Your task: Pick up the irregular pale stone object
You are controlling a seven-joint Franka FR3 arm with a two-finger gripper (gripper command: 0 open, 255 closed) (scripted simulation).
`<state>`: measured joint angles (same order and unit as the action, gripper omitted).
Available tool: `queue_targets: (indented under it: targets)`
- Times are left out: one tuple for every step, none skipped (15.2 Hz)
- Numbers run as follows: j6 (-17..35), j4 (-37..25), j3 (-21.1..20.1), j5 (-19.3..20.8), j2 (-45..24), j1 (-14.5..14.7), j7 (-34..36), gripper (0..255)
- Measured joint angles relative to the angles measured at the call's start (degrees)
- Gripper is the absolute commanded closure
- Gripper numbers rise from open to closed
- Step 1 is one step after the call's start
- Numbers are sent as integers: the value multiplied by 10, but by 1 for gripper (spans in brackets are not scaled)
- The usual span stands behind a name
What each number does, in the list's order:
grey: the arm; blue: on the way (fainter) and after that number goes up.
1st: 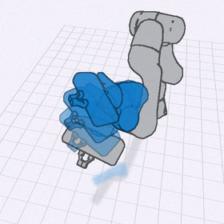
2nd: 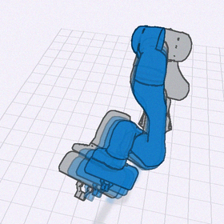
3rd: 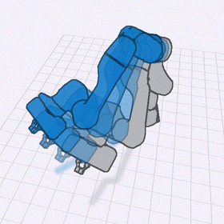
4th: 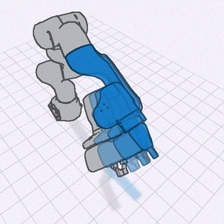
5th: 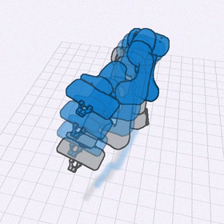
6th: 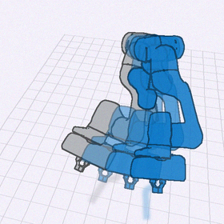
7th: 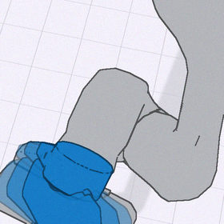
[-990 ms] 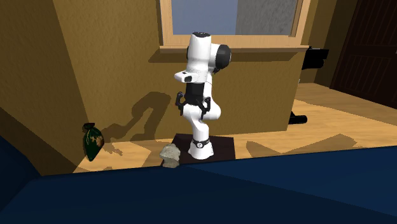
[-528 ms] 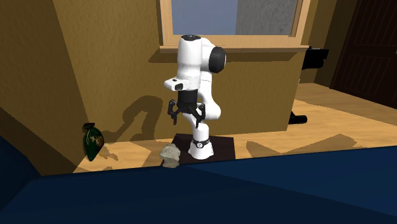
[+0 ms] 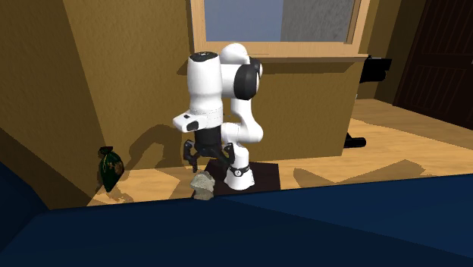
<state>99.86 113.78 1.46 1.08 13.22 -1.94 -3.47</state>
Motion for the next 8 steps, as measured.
queue_targets:
  targets:
    - [2, -20, 4, -4, -23, -1, -9, 0]
    - [4, -41, 6, -10, -49, -1, -14, 0]
    - [1, -63, 8, -15, -70, -2, -20, 0]
    - [6, -68, 11, -17, -82, -3, -25, 0]
    - [10, -71, 11, -19, -89, -3, -26, 0]
    - [16, -67, 11, -19, -92, -3, -28, 0]
    - [22, -62, 11, -20, -93, -3, -28, 0]
    - [31, -53, 12, -20, -92, -4, -29, 0]
